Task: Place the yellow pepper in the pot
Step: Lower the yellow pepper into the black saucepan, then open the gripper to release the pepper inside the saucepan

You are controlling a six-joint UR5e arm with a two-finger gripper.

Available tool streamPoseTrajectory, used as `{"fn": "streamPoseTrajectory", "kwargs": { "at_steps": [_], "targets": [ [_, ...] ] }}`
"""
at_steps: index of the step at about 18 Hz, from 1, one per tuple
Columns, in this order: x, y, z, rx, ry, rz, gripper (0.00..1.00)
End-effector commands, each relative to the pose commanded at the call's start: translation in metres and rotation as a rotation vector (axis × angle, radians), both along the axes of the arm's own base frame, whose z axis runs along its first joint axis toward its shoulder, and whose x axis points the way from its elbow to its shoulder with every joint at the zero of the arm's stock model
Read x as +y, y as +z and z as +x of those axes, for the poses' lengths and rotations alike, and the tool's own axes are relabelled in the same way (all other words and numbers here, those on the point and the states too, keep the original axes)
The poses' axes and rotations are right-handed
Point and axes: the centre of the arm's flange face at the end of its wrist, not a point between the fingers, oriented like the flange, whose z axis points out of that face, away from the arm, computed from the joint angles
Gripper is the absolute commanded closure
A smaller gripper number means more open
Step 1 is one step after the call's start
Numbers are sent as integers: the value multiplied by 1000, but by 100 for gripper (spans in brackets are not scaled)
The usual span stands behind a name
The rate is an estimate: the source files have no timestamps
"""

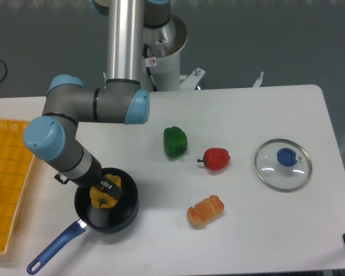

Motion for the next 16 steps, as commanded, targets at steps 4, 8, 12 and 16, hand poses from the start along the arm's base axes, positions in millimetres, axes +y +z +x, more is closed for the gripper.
{"fn": "streamPoseTrajectory", "kwargs": {
  "at_steps": [4, 8, 12, 16],
  "targets": [
    [2, -9, -1, 4, -1, -6, 25],
    [2, -9, -2, 10, -1, -8, 20],
    [2, -9, -3, 13, -3, -8, 19],
    [1, -7, -4, 30, -3, -11, 13]
  ]
}}
